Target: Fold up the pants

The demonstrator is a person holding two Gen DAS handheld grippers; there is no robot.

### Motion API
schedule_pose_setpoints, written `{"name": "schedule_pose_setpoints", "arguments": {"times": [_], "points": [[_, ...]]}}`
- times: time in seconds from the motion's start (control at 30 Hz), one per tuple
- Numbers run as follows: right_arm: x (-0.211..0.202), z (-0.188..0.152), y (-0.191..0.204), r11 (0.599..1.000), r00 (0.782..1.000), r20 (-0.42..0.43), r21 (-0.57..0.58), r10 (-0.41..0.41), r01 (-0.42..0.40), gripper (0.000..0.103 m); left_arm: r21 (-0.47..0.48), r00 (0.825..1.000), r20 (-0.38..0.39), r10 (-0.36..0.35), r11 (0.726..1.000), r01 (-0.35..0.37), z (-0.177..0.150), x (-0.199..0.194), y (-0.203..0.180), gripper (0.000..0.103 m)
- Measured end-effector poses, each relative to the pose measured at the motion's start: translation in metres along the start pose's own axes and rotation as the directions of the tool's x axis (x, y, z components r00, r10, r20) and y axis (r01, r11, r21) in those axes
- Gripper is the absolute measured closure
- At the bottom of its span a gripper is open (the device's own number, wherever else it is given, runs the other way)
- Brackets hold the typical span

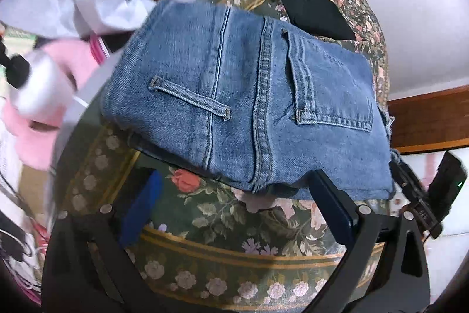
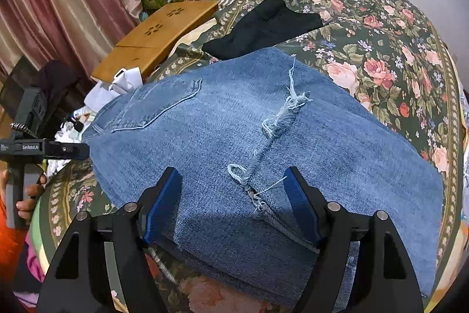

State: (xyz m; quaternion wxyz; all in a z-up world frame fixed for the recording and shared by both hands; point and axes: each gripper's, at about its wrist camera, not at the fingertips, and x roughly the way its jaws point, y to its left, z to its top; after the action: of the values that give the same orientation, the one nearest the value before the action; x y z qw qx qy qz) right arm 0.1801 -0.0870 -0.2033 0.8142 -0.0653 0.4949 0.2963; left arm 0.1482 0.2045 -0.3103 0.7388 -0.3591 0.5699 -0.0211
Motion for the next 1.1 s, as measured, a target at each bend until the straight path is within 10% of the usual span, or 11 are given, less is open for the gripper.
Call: {"name": "schedule_pose_setpoints", "arguments": {"times": [0.27, 0.63, 0.93, 1.1], "points": [[0.002, 0.001, -0.001, 1.000, 1.000, -0.003, 0.003, 0.001, -0.001, 0.030, -0.090, 0.986, -0.135, -0.097, 0.992, 0.086, 0.030, 0.028, 0.020, 0.003], [0.003, 0.002, -0.003, 1.000, 1.000, 0.002, 0.016, 0.018, -0.018, 0.030, 0.034, 0.992, 0.084, 0.099, 0.994, -0.102, 0.052, -0.003, -0.002, 0.075], [-0.005, 0.003, -0.004, 0.999, 1.000, 0.011, 0.036, 0.022, -0.022, 0.031, 0.227, 0.873, 0.392, 0.289, 0.890, -0.396, 0.052, -0.066, -0.078, 0.083], [-0.028, -0.001, -0.016, 0.995, 0.996, 0.071, 0.075, 0.055, -0.061, 0.032, 0.291, 0.811, 0.527, 0.254, 0.843, -0.453, 0.053, -0.100, -0.134, 0.086]]}}
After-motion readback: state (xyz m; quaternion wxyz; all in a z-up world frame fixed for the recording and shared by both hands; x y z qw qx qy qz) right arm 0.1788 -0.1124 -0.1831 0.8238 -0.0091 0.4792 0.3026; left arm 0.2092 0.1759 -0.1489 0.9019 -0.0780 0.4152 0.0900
